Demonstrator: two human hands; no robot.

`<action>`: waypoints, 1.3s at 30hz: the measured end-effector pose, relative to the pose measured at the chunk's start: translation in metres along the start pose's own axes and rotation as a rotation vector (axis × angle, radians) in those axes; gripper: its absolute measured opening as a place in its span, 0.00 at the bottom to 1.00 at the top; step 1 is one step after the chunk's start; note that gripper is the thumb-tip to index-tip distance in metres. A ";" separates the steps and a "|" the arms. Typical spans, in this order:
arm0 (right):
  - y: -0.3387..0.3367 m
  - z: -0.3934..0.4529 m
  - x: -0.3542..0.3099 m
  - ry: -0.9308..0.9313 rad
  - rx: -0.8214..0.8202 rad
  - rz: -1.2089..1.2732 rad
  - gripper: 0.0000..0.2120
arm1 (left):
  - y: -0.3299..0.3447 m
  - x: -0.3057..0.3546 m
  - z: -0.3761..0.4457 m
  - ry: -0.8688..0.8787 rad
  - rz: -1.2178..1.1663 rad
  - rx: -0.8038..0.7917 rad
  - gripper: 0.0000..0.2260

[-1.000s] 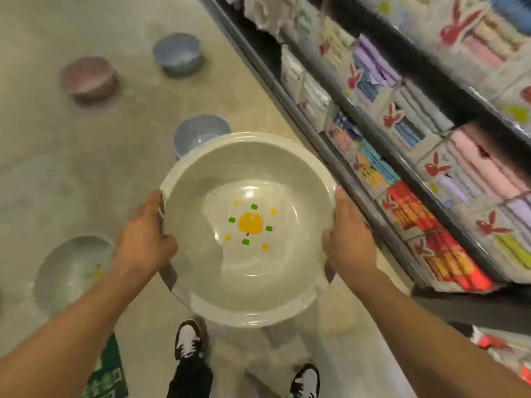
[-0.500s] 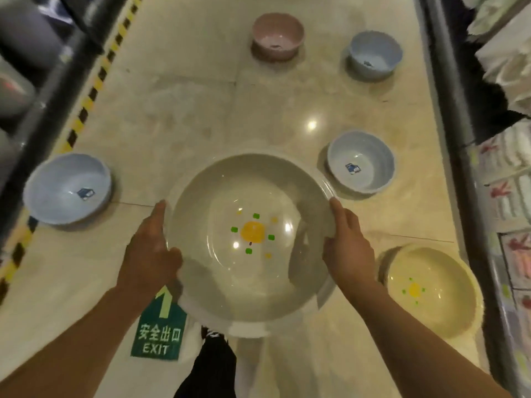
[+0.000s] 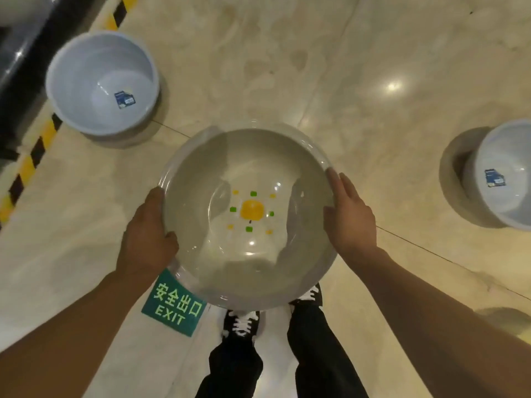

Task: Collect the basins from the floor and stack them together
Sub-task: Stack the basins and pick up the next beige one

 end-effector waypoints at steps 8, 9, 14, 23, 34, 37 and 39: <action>0.086 0.062 0.012 -0.045 -0.004 -0.064 0.31 | 0.062 -0.036 0.044 -0.018 0.012 0.131 0.32; 0.091 0.069 0.015 -0.047 0.001 -0.067 0.30 | 0.067 -0.036 0.050 -0.008 0.008 0.155 0.31; 0.109 0.094 0.023 -0.045 -0.005 -0.062 0.30 | 0.097 -0.045 0.074 -0.044 0.001 0.132 0.31; 0.142 0.097 0.031 -0.095 -0.106 -0.126 0.36 | 0.131 -0.072 0.082 -0.086 0.072 -0.033 0.32; 0.041 0.073 0.010 -0.090 -0.131 -0.252 0.30 | 0.056 0.082 0.100 0.282 0.384 -0.147 0.26; -0.023 0.042 0.014 -0.093 -0.035 -0.220 0.29 | 0.032 0.182 0.078 0.545 0.431 -0.065 0.24; -0.068 0.019 0.033 -0.052 0.039 -0.208 0.29 | 0.026 0.235 0.058 0.621 0.460 -0.087 0.25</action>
Point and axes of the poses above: each hand's wrist, its own z-axis towards the middle knuckle, its own y-axis out of the palm, x = y × z, the point moved 9 cm from there along z, towards the middle knuckle, and after that the axes turned 9 degrees about y, right-handed, at the moved point
